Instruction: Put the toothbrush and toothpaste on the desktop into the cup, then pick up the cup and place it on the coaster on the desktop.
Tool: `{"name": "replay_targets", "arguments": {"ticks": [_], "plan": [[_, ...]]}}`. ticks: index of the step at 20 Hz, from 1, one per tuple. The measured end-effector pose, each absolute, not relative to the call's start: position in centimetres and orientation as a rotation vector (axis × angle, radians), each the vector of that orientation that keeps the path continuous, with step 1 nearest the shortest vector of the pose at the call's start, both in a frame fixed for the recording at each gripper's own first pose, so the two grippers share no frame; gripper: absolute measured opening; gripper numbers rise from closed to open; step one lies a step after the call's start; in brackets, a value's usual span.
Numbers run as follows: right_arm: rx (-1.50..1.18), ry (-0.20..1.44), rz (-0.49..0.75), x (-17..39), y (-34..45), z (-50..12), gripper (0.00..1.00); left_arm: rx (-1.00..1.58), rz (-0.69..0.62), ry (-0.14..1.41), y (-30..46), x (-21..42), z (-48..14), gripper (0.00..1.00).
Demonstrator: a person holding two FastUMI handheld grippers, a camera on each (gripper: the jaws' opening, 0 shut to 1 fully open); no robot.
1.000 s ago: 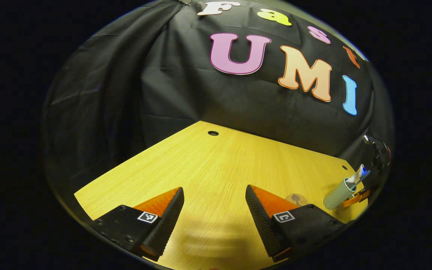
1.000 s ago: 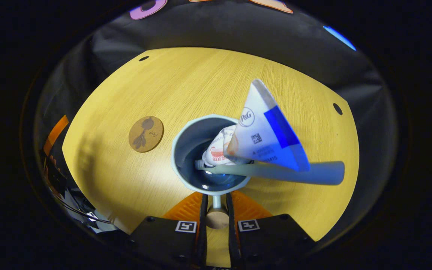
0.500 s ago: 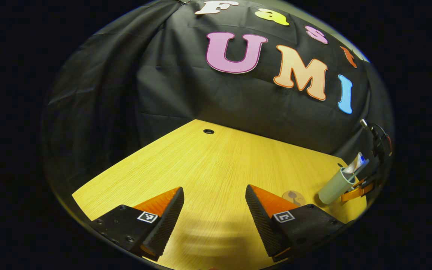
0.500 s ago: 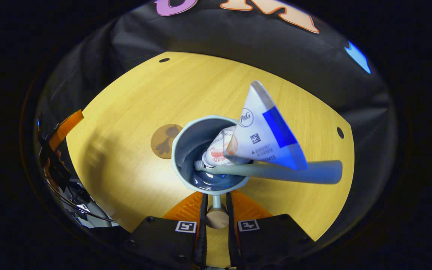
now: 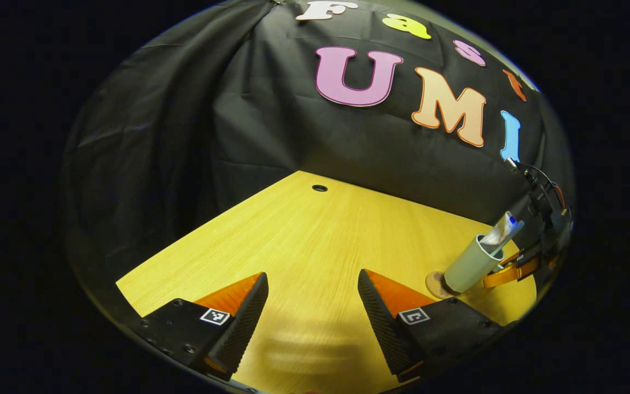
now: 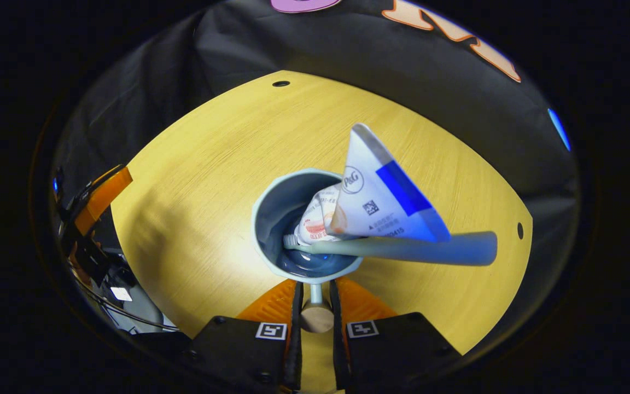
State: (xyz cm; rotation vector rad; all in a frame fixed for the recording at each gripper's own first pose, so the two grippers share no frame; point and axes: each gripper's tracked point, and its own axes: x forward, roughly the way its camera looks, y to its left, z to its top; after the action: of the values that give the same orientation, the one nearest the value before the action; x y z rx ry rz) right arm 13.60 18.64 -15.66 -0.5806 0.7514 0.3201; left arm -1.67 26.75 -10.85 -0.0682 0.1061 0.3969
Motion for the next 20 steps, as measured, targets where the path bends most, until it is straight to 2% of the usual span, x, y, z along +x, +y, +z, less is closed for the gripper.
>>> {"name": "replay_targets", "arguments": {"ticks": [8,9,10,20], "plan": [[-0.616,0.766,0.325,14.0,20.9,-16.9,0.25,-0.101,0.46,0.113,29.6,-3.5,-11.8,0.95],[-0.61,0.773,0.323,13.9,20.8,-17.0,0.23,-0.106,0.462,0.112,29.7,-3.6,-11.8,0.95],[-0.603,0.775,0.324,13.9,20.7,-17.0,0.25,-0.111,0.461,0.113,29.7,-3.6,-11.8,0.95],[-0.593,0.758,0.331,13.7,20.9,-16.9,0.25,-0.067,0.421,0.115,28.5,-2.7,-11.1,0.95]]}}
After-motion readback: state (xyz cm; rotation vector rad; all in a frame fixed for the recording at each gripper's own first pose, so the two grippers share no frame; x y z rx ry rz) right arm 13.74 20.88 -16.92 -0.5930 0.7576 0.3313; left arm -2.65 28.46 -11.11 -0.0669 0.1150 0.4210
